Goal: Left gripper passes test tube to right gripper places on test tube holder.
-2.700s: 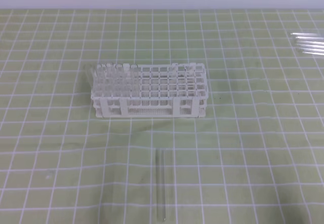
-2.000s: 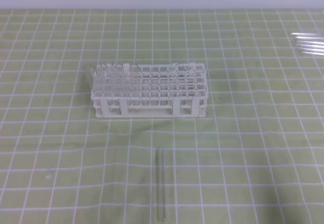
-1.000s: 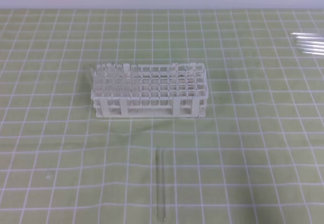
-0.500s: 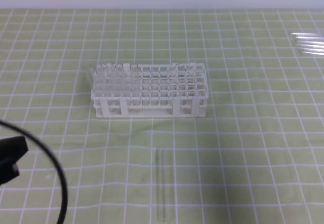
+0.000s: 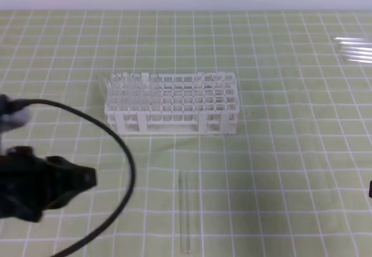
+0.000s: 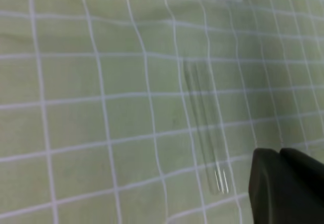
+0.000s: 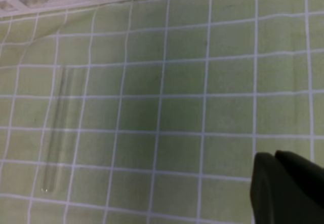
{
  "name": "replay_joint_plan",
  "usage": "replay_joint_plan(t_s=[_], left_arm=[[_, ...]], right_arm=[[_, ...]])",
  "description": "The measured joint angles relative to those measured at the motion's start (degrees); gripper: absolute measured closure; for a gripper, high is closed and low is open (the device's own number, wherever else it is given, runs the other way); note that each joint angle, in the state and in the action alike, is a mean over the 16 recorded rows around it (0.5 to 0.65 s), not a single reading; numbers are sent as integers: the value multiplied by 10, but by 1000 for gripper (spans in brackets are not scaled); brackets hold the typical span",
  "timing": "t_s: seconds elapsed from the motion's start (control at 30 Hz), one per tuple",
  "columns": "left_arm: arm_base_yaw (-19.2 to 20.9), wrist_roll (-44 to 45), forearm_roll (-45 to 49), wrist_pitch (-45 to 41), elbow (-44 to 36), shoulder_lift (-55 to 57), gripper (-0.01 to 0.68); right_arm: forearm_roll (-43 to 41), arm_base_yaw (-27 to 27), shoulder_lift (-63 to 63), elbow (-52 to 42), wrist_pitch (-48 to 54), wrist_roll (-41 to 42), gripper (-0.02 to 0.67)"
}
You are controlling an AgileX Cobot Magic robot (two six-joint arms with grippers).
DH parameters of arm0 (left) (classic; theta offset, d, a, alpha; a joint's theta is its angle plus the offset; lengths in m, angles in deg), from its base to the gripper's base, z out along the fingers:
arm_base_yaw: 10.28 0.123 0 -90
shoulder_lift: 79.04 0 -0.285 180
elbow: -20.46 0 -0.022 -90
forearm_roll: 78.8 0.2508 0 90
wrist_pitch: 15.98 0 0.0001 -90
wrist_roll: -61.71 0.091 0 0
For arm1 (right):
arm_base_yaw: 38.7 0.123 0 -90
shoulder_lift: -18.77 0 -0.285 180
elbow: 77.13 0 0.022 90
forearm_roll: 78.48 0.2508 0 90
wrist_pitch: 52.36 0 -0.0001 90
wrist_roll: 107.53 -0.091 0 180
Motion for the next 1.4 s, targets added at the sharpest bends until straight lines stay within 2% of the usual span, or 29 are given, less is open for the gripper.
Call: replay_joint_plan(t_s=[0.33,0.53,0.67,1.07,1.2,1.4], left_arm=[[-167,-144,122,-2,96,163,675],[-228,-175,164,-40,178,255,668],[-247,-168,166,-68,221,298,621],[-254,-146,156,-62,259,361,339],[-260,-165,163,-58,259,371,288],[-283,-198,176,-66,261,386,280]], right_arm=[[-5,0,7,0,-16,12,666],[-8,0,7,0,-25,17,666],[-7,0,7,0,-27,21,666],[-3,0,7,0,-28,26,666],[-1,0,7,0,-28,29,666],[5,0,7,0,-28,34,666]])
